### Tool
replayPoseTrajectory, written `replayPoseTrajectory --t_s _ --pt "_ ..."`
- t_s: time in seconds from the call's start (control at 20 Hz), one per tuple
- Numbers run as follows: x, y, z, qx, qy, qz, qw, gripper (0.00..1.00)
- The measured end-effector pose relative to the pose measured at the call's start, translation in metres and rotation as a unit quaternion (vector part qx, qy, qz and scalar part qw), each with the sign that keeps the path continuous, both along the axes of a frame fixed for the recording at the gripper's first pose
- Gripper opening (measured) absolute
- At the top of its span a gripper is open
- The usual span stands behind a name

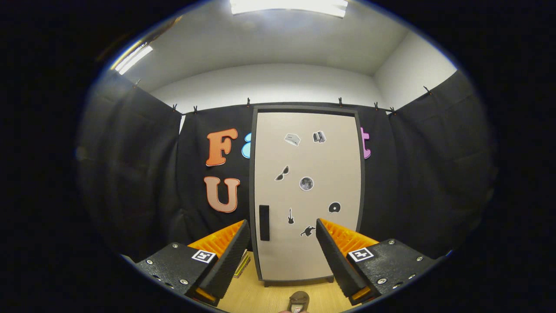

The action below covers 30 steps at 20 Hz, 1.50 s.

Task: Open the shoe cabinet door, grab the shoes and put them into the shoe cabinet, then close the shoe cabinet door.

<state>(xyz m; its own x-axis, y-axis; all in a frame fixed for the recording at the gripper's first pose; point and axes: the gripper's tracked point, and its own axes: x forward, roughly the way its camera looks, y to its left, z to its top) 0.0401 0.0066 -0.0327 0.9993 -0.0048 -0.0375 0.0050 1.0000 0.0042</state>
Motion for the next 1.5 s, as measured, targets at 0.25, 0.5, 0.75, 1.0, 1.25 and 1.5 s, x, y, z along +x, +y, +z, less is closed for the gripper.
replayPoseTrajectory --t_s 0.25,0.5,0.75,1.0,1.25,1.5 --pt "0.015 0.007 -0.009 -0.001 -0.001 -0.016 1.000 0.95" --pt "0.033 0.017 -0.024 -0.033 0.000 -0.035 0.999 0.95" --pt "0.060 0.031 -0.047 -0.048 0.011 -0.030 0.998 0.95" --pt "0.102 0.041 -0.072 -0.042 0.011 -0.027 0.999 0.95" --pt "0.151 0.054 -0.094 -0.054 0.002 -0.024 0.998 0.95" --pt "0.192 0.067 -0.115 -0.057 0.010 -0.020 0.998 0.95"
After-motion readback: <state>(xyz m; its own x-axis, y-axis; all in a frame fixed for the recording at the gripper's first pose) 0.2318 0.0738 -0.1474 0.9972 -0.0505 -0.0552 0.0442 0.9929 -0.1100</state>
